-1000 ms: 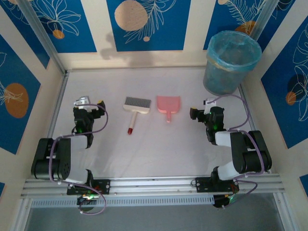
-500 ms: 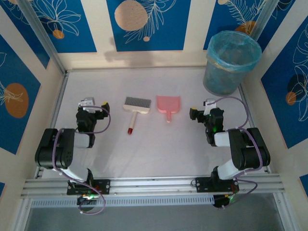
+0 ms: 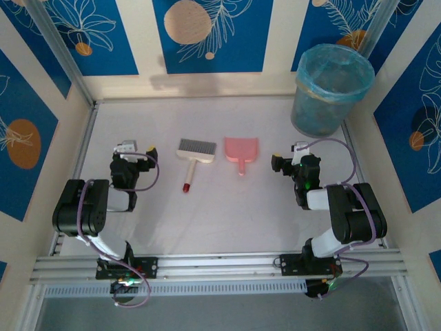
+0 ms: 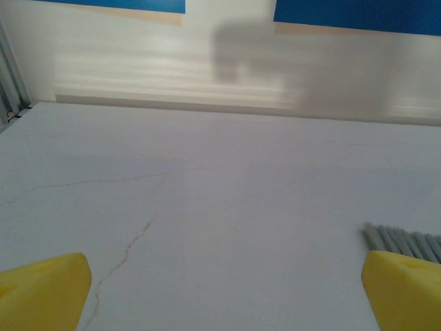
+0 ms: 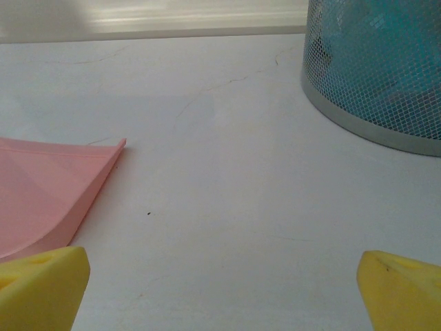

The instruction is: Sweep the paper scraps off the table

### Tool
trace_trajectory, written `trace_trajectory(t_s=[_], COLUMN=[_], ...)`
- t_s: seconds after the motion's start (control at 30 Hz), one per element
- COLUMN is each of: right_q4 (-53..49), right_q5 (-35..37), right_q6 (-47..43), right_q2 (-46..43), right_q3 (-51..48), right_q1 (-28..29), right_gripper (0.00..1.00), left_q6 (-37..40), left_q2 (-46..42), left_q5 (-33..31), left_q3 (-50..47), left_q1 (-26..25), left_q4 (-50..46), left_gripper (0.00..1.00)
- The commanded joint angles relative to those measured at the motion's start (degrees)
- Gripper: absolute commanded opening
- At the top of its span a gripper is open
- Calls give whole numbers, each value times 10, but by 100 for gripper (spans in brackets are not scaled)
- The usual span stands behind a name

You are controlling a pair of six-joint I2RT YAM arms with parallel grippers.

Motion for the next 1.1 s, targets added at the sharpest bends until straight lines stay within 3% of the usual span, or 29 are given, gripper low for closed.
trace_trajectory(t_s=[0.0, 0.07, 0.23, 0.3, 0.47, 0.77, 0.87, 0.93, 1.07], right_q4=[16, 16, 14, 12, 15, 18, 0, -17, -29], right_q5=[-2, -2, -4, -5, -4, -5, -18, -40, -60], right_q6=[-4, -4, -4, -4, -5, -5, -2, 3, 8], right_q2=[4, 4, 4, 4, 3, 4, 5, 5, 5], right_q3=[6, 6, 7, 7, 5, 4, 13, 22, 29], right_q1=[-1, -1, -2, -1, -1, -1, -7, -18, -28], right_gripper=[99, 99, 99, 99, 99, 99, 99, 99, 99], left_q6=[2, -2, 38, 32, 26, 125, 109, 86, 89], left_q2=[-13, -41, -186, -206, -161, -19, -31, -37, -34], left_q5=[5, -16, -110, -135, -113, -111, -131, -95, -93], left_q3=[12, 11, 61, 50, 33, -64, -15, -1, -6], left_q1=[-1, -2, 1, 2, -2, -74, -70, -45, -43], left_q4=[-2, -30, -302, -337, -304, 15, -98, -139, -121], left_gripper=[100, 100, 100, 100, 100, 100, 100, 100, 100])
